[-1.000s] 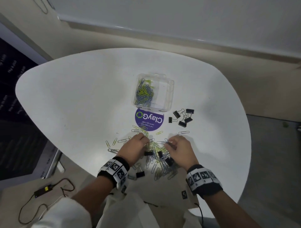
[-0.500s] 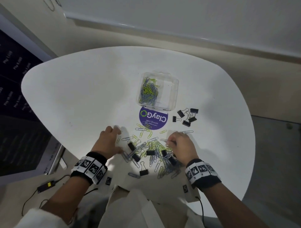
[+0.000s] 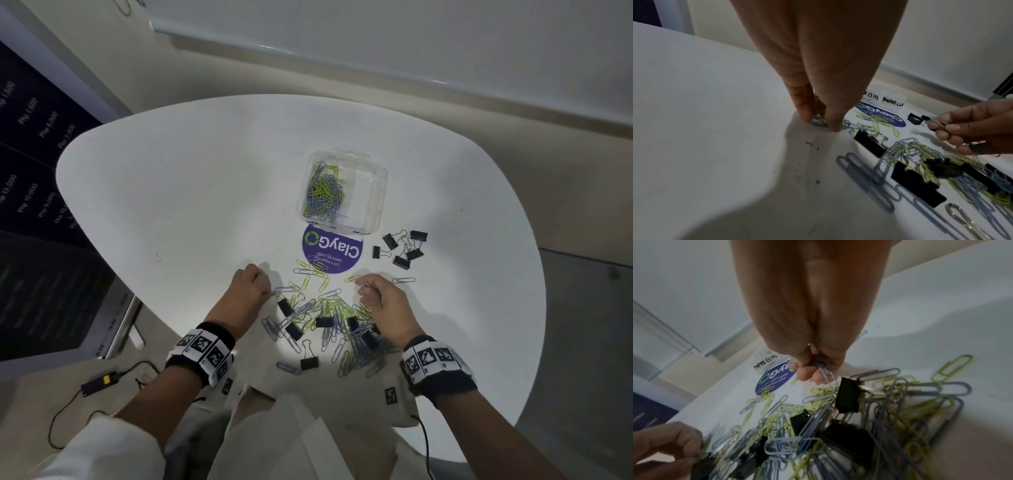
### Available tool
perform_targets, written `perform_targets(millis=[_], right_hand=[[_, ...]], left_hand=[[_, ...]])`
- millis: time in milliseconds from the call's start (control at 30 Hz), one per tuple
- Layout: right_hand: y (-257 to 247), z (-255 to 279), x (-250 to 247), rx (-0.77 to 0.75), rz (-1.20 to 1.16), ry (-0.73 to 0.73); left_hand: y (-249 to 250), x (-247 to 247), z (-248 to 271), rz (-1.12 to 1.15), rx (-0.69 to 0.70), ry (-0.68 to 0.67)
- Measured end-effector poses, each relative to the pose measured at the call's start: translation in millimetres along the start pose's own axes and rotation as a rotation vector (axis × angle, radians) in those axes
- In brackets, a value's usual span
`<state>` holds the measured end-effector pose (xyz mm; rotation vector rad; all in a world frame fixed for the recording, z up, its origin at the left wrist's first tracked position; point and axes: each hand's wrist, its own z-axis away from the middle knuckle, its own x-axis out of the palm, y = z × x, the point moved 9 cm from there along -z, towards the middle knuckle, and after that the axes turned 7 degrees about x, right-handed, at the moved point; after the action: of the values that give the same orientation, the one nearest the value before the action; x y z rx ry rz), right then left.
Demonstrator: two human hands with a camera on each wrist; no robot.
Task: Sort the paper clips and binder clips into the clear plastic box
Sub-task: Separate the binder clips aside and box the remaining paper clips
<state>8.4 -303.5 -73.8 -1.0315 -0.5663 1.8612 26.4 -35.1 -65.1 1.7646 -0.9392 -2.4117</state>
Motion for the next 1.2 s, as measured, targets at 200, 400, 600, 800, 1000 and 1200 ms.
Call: perform_targets(millis=[200,400,600,800,1000,1200], right_hand=[[-5.4,-0.7,-3.5,-0.009,0.190,0.005],[3.7,-0.5,-0.2,0.025,0.342,-0.062],[2.2,-1.1,11.0,-0.011,0.439,-0.049],[-1.8,3.3,14.8,-0.072,0.391,-0.047],[-1.5,5.4,10.3,-0.013,0.224,0.006],[-12.4,1.2,20.1,-0.029,0.326,0.090]], left_hand=[[6.3,-4.5,-6.4,0.167,-0.060,0.041],[-2.2,-0.5,-13.6,0.578,-0.196,0.147],[9.5,13.7,-24.1,0.966,-0.537,0.050],[31.6,12.3,-42.1,0.340,-0.208,-0.155],[42.7,14.9,-45.4,0.250,-0.133,-0.118],[57.9,17.6,-67.3,0.120,-0.062,-0.090]])
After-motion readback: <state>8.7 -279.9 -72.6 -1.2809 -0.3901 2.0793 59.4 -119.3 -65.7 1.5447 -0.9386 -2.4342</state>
